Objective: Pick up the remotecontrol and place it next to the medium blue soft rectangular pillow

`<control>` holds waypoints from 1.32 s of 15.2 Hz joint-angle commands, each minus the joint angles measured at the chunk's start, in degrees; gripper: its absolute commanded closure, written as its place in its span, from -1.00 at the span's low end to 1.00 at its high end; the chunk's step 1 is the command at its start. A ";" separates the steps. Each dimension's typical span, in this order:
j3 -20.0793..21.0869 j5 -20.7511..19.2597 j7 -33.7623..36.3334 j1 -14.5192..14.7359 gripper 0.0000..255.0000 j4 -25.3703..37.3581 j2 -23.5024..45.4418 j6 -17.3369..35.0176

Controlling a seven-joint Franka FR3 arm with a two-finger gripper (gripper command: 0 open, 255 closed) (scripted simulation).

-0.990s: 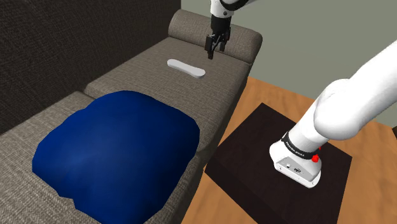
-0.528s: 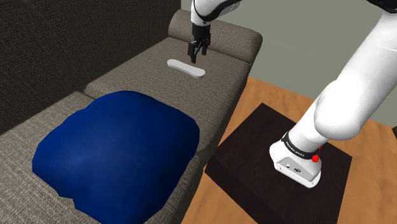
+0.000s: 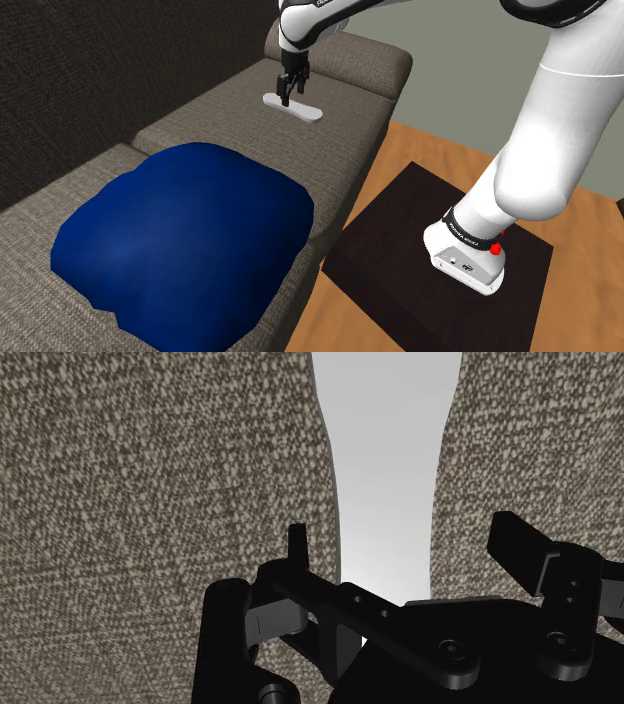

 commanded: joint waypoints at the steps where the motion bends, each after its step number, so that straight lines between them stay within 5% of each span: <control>1: 0.00 0.00 -0.05 -0.02 -1.00 -0.45 0.85 1.34; 12: -0.01 -0.03 -0.04 -0.04 -1.00 -1.40 2.23 3.66; 13: -0.01 -0.03 -0.04 -0.04 1.00 -1.40 2.23 3.66; 20: -0.01 -0.03 -0.03 -0.04 1.00 -1.40 2.22 3.66</control>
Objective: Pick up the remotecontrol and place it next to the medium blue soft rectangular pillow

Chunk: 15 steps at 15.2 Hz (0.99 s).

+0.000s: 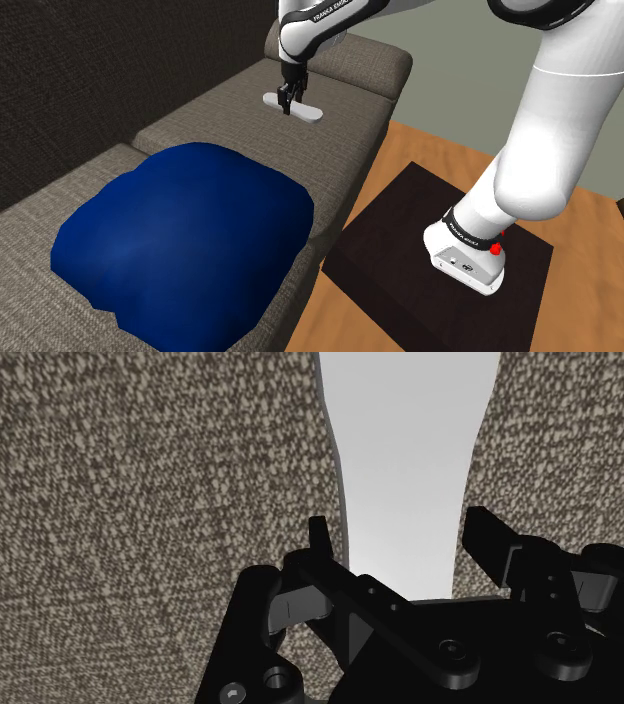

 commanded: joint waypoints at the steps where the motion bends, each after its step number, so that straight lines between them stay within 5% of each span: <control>1: 0.00 0.00 0.00 0.00 1.00 0.02 -0.01 0.00; 15: 0.03 0.10 -0.20 0.01 1.00 4.30 -4.40 -8.67</control>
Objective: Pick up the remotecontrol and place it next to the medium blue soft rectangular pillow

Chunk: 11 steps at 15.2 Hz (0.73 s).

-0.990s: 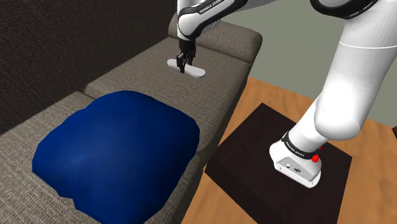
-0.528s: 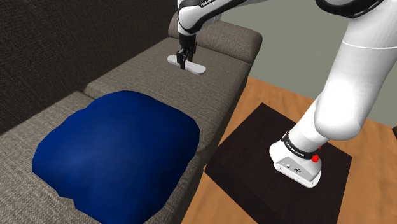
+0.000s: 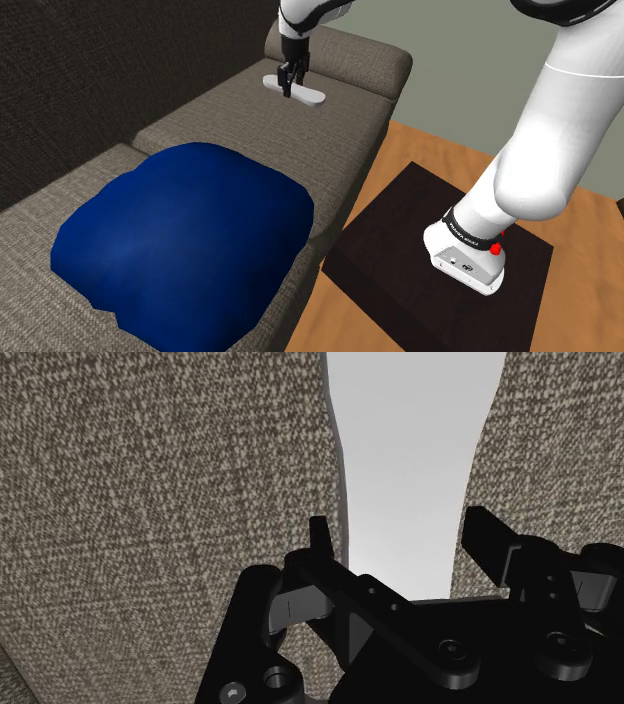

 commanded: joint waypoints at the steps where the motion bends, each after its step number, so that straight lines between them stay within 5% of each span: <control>1: 0.00 0.01 -0.04 0.00 1.00 0.78 -0.58 -1.37; 11: 0.01 0.07 -0.18 0.01 1.00 5.79 -2.64 -8.44</control>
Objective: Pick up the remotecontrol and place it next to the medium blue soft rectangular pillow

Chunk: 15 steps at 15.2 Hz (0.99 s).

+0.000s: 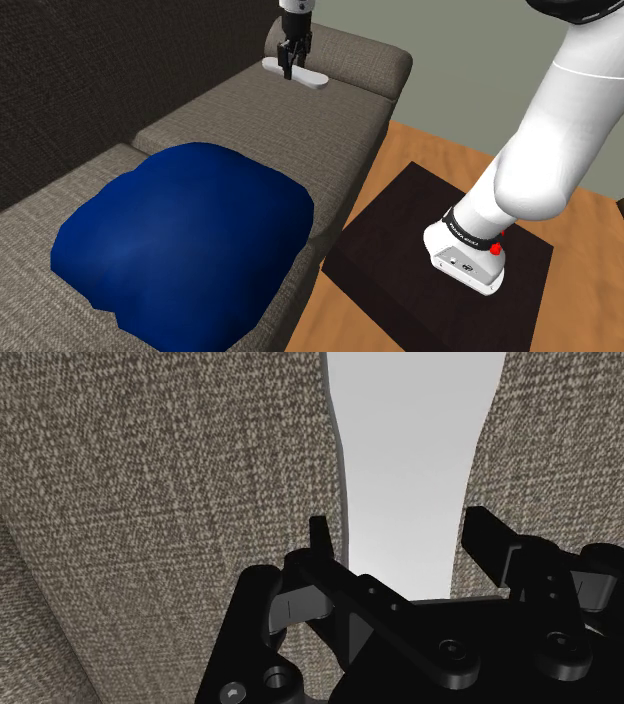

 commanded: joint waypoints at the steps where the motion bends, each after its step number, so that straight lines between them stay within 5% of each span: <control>1: 0.00 0.01 -0.01 0.01 1.00 1.20 -0.30 -1.50; 11: 0.01 0.05 -0.14 0.02 1.00 7.28 -1.06 -8.35; 15: 1.27 -0.09 2.92 1.74 1.00 -3.10 -9.02 -5.99</control>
